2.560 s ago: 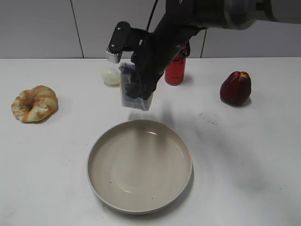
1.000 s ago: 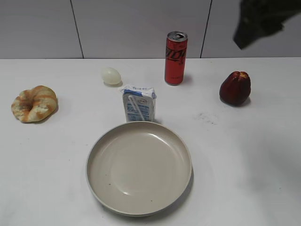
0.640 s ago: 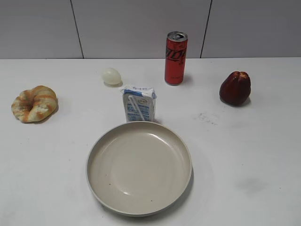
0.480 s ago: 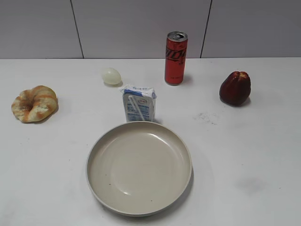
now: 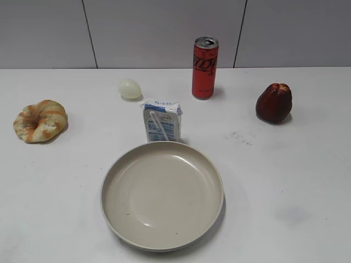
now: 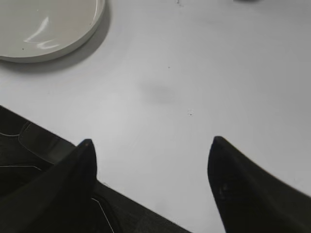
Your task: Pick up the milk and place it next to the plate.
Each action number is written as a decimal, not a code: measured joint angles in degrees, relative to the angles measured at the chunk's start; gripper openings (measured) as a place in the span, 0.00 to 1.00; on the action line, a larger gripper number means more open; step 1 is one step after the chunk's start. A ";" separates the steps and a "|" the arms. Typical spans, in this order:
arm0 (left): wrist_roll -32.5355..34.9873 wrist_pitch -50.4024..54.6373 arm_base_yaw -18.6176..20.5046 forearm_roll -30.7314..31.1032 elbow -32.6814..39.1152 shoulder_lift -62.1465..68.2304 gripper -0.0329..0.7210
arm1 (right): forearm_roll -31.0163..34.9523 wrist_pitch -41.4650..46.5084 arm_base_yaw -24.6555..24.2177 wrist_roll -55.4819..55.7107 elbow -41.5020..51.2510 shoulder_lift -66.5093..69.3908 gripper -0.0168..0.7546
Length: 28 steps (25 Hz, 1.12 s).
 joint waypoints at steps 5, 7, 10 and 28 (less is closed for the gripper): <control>0.00 0.00 0.00 0.00 0.00 0.00 0.35 | 0.05 -0.12 0.00 0.00 0.00 0.00 0.72; 0.00 0.00 0.00 0.00 0.00 0.00 0.35 | 0.05 -0.12 0.00 0.00 0.00 -0.05 0.71; 0.00 0.00 0.00 0.00 0.00 0.00 0.35 | 0.05 -0.12 -0.26 0.00 0.01 -0.72 0.70; 0.00 0.00 0.00 0.00 0.00 0.00 0.35 | 0.74 -0.35 -23.15 -0.12 0.01 -17.55 0.70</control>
